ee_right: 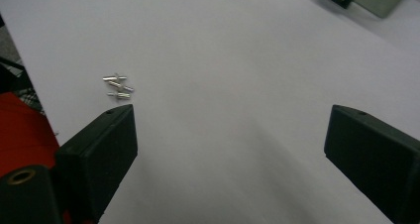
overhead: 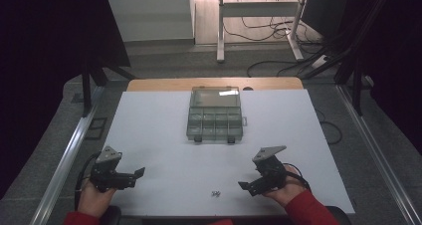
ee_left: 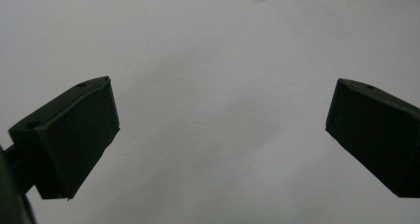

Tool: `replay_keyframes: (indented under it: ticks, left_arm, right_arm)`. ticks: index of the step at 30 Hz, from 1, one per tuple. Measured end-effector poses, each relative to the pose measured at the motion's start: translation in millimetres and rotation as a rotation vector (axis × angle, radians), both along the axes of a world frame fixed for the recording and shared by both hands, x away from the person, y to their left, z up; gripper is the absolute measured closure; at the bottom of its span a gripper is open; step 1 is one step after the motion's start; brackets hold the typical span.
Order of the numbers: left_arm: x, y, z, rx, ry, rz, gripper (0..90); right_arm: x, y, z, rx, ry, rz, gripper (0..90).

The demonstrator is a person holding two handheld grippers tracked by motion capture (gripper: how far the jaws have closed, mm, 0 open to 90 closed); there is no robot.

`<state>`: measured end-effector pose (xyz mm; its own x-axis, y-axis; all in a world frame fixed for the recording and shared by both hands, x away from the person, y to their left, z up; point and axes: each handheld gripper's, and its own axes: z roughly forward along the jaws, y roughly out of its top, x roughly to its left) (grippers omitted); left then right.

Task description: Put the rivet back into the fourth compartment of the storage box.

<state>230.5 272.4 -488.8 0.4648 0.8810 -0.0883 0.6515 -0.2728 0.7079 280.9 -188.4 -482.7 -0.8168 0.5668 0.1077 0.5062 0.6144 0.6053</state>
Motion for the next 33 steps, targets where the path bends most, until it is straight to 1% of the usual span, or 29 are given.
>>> replay_keyframes:
  ticks: [5,11,18,22,25,27,28,33]
  left_arm:
    - [0.0,-0.4,-0.1,0.001,0.000,0.000,0.6]
    - [0.1,-0.6,-0.2,0.004,0.001,0.001,0.7]
    - [0.2,-0.7,-0.2,0.010,0.002,0.001,0.9]
    - [0.2,-0.7,-0.2,0.015,0.003,-0.003,1.0]
    - [0.2,-0.8,-0.2,0.016,0.003,-0.004,1.0]
    - [0.3,-0.8,-0.2,0.016,0.004,-0.004,1.0]
    - [0.2,-0.8,-0.2,0.016,0.004,-0.004,1.1]
    - [0.2,-0.9,-0.3,0.017,0.004,-0.005,1.1]
  right_arm:
    - [-4.2,13.8,-3.4,-0.009,0.005,0.042,10.4]
    - [-9.2,30.6,-6.7,-0.020,0.010,0.079,18.3]
    - [-14.1,53.9,-14.0,-0.029,0.025,0.139,21.9]
    - [-15.7,62.9,-16.7,-0.025,0.030,0.163,28.7]
    - [-17.5,68.3,-19.1,-0.030,0.033,0.180,35.4]
    - [-19.5,72.0,-20.6,-0.039,0.028,0.198,41.7]
    - [-21.1,74.3,-21.3,-0.041,0.037,0.198,44.0]
    - [-24.3,81.7,-26.3,-0.076,0.033,0.215,51.7]
